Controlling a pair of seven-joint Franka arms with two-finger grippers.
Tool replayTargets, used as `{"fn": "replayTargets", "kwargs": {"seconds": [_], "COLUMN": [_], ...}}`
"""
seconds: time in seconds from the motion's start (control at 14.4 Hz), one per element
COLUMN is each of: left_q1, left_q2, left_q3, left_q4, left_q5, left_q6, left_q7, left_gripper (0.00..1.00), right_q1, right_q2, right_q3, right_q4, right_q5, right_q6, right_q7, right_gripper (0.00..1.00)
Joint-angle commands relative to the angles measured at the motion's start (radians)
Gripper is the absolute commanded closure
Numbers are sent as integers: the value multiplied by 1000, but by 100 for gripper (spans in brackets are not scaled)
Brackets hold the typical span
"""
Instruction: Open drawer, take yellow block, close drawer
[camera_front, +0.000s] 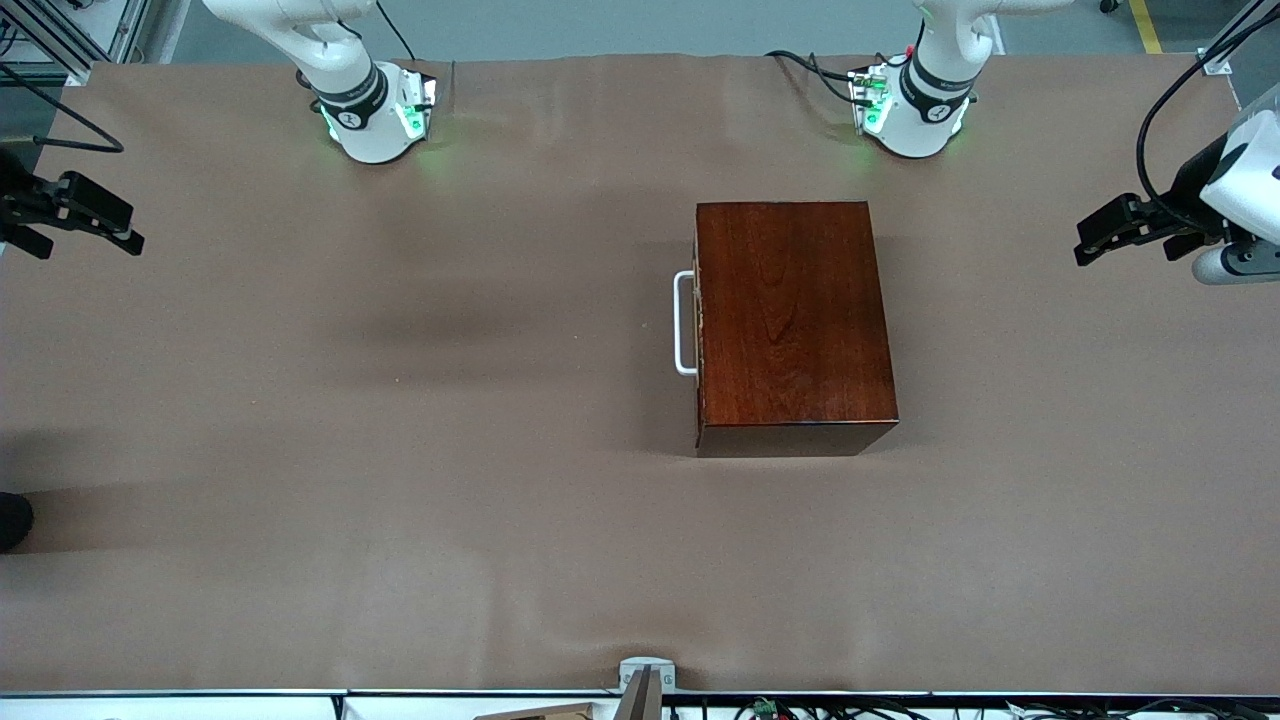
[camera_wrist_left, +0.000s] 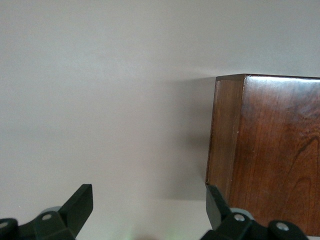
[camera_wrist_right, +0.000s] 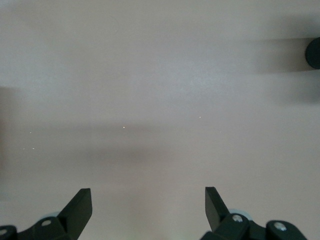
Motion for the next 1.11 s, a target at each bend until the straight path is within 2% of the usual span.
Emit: {"fn": "replayTargets", "kwargs": {"seconds": [0.0, 0.69, 0.83, 1.04], "left_q1": [1, -14, -14, -17], "left_q2": [-1, 10, 15, 15], "left_q3": [3, -5, -32, -109], "left_q4": [10, 15, 13, 36], "left_q5": [-17, -23, -23, -40], "left_q6": [-3, -12, -17, -17], "left_q7": [7, -8, -7, -51], "left_gripper": [0, 0, 0, 0], "right_q1": [-3, -11, -11, -11], "right_q2": [1, 1, 1, 1], "right_q3": [8, 8, 8, 8], "right_q4": [12, 12, 12, 12], "right_q5": [-1, -1, -1, -1], "right_q6": [-4, -4, -4, -4], "right_q7": [15, 15, 15, 15], "right_gripper": [0, 0, 0, 0]}}
